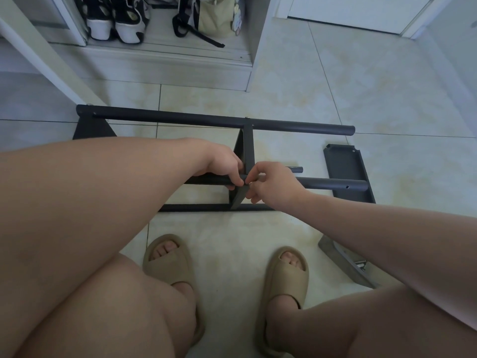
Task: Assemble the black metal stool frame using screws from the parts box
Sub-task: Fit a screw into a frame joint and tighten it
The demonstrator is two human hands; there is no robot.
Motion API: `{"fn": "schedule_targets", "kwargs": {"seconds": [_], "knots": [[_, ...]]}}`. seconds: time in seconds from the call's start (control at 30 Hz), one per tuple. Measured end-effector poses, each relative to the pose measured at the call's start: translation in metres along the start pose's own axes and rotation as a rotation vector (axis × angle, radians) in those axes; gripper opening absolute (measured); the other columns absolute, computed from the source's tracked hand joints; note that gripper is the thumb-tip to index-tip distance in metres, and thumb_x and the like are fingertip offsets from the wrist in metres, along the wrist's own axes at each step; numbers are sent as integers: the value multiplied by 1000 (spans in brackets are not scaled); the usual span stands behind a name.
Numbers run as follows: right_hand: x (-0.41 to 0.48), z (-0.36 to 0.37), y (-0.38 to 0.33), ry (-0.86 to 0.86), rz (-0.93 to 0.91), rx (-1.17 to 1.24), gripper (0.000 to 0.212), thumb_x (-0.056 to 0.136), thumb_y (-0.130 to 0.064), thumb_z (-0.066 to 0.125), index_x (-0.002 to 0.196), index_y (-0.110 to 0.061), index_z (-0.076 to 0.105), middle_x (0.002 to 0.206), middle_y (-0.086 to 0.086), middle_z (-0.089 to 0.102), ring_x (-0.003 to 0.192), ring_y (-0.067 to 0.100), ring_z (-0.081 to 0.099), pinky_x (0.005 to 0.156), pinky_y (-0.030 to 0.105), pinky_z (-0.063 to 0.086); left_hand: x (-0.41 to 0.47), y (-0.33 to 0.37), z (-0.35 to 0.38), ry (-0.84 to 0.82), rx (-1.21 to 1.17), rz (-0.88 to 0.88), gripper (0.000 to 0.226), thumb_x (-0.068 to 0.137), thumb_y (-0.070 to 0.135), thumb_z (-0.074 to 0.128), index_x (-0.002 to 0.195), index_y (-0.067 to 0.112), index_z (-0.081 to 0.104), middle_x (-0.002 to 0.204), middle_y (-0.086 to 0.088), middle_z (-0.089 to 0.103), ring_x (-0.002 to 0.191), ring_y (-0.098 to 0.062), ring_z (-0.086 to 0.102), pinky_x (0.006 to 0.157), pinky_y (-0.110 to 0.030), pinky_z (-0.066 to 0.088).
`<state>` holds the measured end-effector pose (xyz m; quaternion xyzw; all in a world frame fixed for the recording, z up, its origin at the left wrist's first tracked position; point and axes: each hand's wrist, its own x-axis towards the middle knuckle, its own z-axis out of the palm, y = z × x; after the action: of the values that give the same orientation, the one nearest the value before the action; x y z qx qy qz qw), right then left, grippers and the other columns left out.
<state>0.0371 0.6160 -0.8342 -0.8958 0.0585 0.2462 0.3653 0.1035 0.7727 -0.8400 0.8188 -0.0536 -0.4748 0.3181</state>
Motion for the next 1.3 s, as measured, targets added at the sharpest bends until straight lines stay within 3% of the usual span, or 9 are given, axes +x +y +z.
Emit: {"fn": "schedule_targets", "kwargs": {"seconds": [0.13,0.23,0.4,0.6,0.67,0.8,0.93,1.07,1.3], "knots": [[6,-9,2,55,35,-116,30,93,-25,68,114,-23,47,75,1,73,68,20,73,72,43,62,1,0,-1,-5,-30,-12,32,89,10,71,121,13,68,118,-11,71,109,-28,69,110,-45,44],[10,-20,2,78,48,-367,35,87,-50,70,109,-25,58,80,-4,69,76,18,69,71,39,60,1,0,-2,12,-41,-6,34,89,9,72,122,13,67,116,-10,72,107,-28,70,109,-45,45],[17,-16,6,157,-98,-612,30,87,-52,62,99,-25,68,71,-12,52,77,22,60,57,29,40,3,0,-2,72,-37,24,31,89,9,71,120,12,68,113,-11,73,106,-28,70,108,-45,46],[36,-30,10,172,-65,-474,36,88,-60,66,107,-29,70,71,-10,59,74,18,62,62,30,48,5,6,-5,215,-24,54,27,90,13,69,117,8,71,109,-16,73,95,-27,66,105,-45,48],[35,-28,11,189,-96,-534,38,92,-59,61,110,-26,68,77,-7,61,76,19,59,60,31,46,6,8,-3,252,-32,49,29,90,11,68,119,7,70,112,-17,71,97,-26,64,103,-44,50],[23,-31,20,103,-178,-503,43,97,-52,58,127,-21,60,98,-1,69,94,25,63,81,41,55,4,11,4,333,-12,19,51,89,15,72,137,11,55,125,-7,64,115,-29,60,103,-41,47],[-2,-48,44,-16,-275,-546,56,100,-45,55,151,-30,37,132,-7,59,124,19,52,95,38,46,-1,23,16,530,38,-1,63,90,26,65,145,18,37,133,-4,53,121,-30,51,97,-37,43],[-35,-72,83,-24,-283,-718,64,103,-46,49,159,-31,23,159,-4,36,145,21,32,113,41,36,-9,49,33,783,445,263,47,95,27,53,141,20,44,144,-6,47,129,-31,43,99,-43,40],[-81,-111,179,-58,-31,-916,70,103,-56,41,161,-38,5,169,-6,7,156,21,3,123,44,17,9,102,92,592,733,664,27,100,28,47,126,22,53,131,0,53,117,-23,49,80,-35,41]]}}
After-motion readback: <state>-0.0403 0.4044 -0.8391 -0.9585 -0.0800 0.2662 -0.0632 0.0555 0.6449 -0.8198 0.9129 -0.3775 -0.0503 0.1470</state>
